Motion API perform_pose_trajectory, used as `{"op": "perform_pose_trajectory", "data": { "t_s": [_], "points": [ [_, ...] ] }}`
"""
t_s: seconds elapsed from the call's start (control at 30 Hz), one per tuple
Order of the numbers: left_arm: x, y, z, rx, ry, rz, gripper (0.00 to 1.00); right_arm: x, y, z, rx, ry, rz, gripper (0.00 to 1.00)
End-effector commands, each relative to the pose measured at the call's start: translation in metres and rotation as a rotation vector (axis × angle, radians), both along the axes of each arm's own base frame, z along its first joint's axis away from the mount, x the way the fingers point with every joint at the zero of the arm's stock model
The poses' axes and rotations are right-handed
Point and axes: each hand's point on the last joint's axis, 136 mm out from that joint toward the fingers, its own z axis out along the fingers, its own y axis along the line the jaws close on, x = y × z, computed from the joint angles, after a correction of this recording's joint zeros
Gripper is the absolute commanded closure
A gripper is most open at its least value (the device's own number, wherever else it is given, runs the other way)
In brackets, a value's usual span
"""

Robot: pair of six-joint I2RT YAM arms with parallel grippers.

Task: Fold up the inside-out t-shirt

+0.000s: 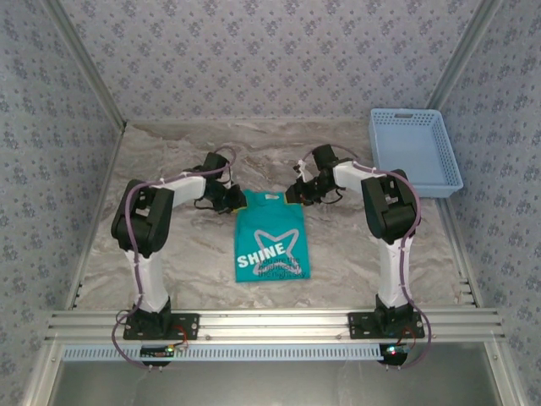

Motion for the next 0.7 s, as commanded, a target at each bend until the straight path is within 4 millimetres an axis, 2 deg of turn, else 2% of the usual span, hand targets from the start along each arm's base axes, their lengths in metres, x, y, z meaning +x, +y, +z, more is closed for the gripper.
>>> {"op": "perform_pose_trajectory", "data": {
  "t_s": [0.0,0.07,0.1,0.17,0.2,0.3,0.4,0.47,0.53,0.6,0.67],
  "points": [
    [0.014,-0.021,0.015,-0.060,-0.134,-0.104,1.00,0.005,0.004,0.012,0.051,-0.005,0.008,1.00],
    [0.020,-0.025,0.043,-0.123,-0.250,-0.138,1.00,0.008,0.006,0.027,0.090,-0.038,0.014,1.00],
    [0.027,-0.027,0.064,-0.158,-0.328,-0.153,1.00,0.012,0.006,0.038,0.100,-0.080,0.014,1.00],
    [0.037,-0.026,0.101,-0.197,-0.435,-0.173,1.00,0.022,0.006,0.067,0.127,-0.182,0.010,1.00],
    [0.043,-0.023,0.118,-0.205,-0.466,-0.175,1.00,0.030,0.006,0.083,0.143,-0.238,0.002,1.00],
    [0.058,-0.017,0.156,-0.195,-0.513,-0.206,1.00,0.056,0.009,0.131,0.184,-0.390,-0.020,1.00],
    [0.058,-0.026,0.201,-0.253,-0.635,-0.287,1.00,0.063,0.016,0.185,0.221,-0.537,0.013,1.00],
    [0.047,-0.032,0.240,-0.306,-0.786,-0.366,1.00,0.057,0.016,0.218,0.214,-0.654,0.037,1.00],
    [0.025,-0.033,0.276,-0.282,-0.992,-0.483,1.00,0.043,0.014,0.247,0.190,-0.782,0.061,1.00],
    [-0.010,-0.034,0.283,-0.224,-1.143,-0.630,1.00,0.022,0.015,0.256,0.152,-0.872,0.107,1.00],
    [-0.046,-0.035,0.267,-0.165,-1.231,-0.753,1.00,-0.005,0.018,0.248,0.087,-0.968,0.172,1.00]
  ]
}}
